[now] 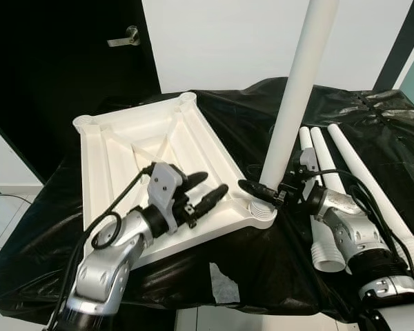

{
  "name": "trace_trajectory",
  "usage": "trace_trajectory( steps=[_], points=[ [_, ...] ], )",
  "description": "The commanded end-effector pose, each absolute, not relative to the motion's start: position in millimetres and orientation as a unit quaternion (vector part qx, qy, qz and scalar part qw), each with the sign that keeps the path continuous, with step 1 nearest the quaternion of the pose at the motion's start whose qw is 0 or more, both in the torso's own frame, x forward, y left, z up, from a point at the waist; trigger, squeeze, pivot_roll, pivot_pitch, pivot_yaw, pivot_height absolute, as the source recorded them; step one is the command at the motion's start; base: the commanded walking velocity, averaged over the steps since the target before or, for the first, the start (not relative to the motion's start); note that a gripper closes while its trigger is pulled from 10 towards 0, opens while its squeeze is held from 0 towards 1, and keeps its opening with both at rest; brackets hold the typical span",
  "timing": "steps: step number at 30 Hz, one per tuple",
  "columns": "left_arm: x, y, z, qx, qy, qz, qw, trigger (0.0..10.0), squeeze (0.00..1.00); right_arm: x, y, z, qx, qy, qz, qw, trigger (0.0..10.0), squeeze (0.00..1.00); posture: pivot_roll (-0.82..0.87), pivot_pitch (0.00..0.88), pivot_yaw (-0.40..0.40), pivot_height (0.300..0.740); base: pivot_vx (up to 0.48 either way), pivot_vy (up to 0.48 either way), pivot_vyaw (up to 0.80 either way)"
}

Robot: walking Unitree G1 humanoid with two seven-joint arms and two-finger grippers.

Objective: Building children table

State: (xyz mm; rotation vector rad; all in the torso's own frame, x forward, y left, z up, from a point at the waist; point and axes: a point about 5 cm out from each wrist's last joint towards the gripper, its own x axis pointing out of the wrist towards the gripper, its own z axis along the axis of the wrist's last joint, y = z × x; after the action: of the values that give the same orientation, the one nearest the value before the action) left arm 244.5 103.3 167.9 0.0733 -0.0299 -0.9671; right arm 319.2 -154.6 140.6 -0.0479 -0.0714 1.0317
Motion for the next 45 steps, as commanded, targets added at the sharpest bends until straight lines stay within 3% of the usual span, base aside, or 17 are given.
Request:
trace_trajectory(
  steps=[1, 5, 9, 10, 14, 20, 31, 38, 45],
  points=[
    [234, 98, 165, 0.038, 0.000, -0.531, 0.847, 10.0, 0.00, 308, -160, 109, -0.021, 0.038, 0.503, 0.863, 10.0, 0.00, 0.04, 0.000, 0.038, 0.740, 0.000, 0.000, 0.00],
    [229, 97, 161, 0.043, 0.016, -0.547, 0.836, 10.0, 0.00, 306, -164, 105, -0.031, 0.048, 0.515, 0.856, 10.0, 0.00, 0.04, 0.000, 0.047, 0.740, 0.000, 0.000, 0.00],
    [229, 97, 160, 0.049, 0.018, -0.548, 0.835, 10.0, 0.00, 310, -168, 106, -0.029, 0.042, 0.494, 0.868, 10.0, 0.00, 0.04, 0.000, 0.038, 0.740, 0.000, 0.000, 0.00],
    [230, 97, 160, 0.052, 0.015, -0.541, 0.839, 10.0, 0.00, 311, -164, 108, -0.014, 0.019, 0.454, 0.891, 10.0, 0.00, 0.05, 0.000, 0.021, 0.740, 0.000, 0.000, 0.00],
    [230, 97, 160, 0.048, 0.013, -0.533, 0.845, 10.0, 0.00, 312, -152, 107, -0.010, 0.000, 0.382, 0.924, 10.0, 0.00, 0.05, 0.000, 0.007, 0.740, 0.000, 0.000, 0.00],
    [229, 96, 160, 0.047, 0.012, -0.530, 0.847, 10.0, 0.00, 308, -129, 109, -0.023, -0.019, 0.320, 0.947, 10.0, 0.00, 0.05, 0.000, -0.002, 0.740, 0.000, 0.000, 0.00],
    [234, 96, 162, 0.051, 0.006, -0.528, 0.848, 10.0, 0.00, 299, -97, 116, 0.052, -0.038, 0.202, 0.977, 10.0, 0.00, 0.04, 0.000, 0.004, 0.740, 0.000, 0.000, 0.00],
    [231, 94, 163, 0.053, 0.009, -0.546, 0.836, 10.0, 0.00, 308, -114, 122, 0.032, -0.022, 0.232, 0.972, 10.0, 0.00, 0.03, 0.000, 0.010, 0.740, 0.000, 0.000, 0.00],
    [227, 92, 150, 0.120, 0.032, -0.560, 0.819, 10.0, 0.00, 312, -138, 129, 0.008, -0.026, 0.289, 0.957, 10.0, 0.00, 0.02, 0.000, 0.014, 0.740, 0.000, 0.000, 0.00]
  ],
)
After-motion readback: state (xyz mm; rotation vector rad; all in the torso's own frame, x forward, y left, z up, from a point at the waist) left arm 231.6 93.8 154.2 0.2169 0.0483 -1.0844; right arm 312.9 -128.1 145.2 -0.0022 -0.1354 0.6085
